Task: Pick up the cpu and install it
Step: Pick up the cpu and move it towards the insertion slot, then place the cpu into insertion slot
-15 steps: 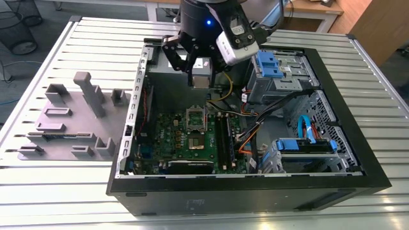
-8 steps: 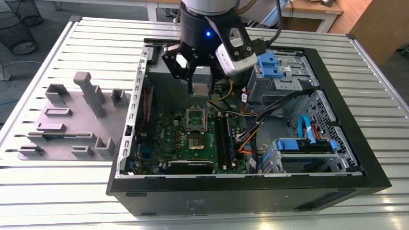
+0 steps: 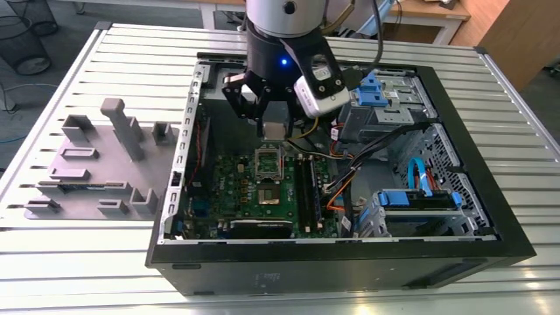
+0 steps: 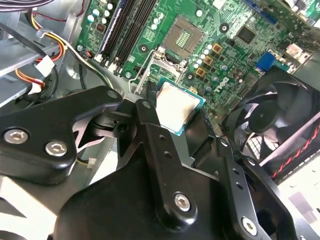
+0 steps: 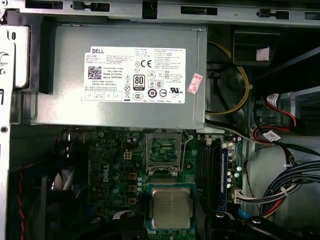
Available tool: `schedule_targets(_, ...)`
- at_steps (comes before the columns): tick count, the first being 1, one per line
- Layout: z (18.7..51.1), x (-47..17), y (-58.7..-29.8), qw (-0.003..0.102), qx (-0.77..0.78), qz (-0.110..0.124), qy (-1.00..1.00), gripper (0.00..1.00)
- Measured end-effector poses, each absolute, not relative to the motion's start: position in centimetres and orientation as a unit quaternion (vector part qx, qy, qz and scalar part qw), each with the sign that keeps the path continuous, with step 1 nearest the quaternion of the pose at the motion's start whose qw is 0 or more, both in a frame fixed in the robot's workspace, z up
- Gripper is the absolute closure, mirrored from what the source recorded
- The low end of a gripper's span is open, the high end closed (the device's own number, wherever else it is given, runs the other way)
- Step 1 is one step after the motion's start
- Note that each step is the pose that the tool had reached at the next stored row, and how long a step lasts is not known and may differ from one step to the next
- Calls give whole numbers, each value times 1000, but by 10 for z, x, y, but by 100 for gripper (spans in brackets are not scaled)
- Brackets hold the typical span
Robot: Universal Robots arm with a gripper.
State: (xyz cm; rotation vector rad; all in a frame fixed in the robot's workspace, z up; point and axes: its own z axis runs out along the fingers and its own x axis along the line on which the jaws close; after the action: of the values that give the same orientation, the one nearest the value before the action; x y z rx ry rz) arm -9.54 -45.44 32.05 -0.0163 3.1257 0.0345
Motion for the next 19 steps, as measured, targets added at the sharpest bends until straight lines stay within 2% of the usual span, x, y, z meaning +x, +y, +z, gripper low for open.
schedule_targets(19, 304, -95, -459, 8, -5, 11, 1000, 53)
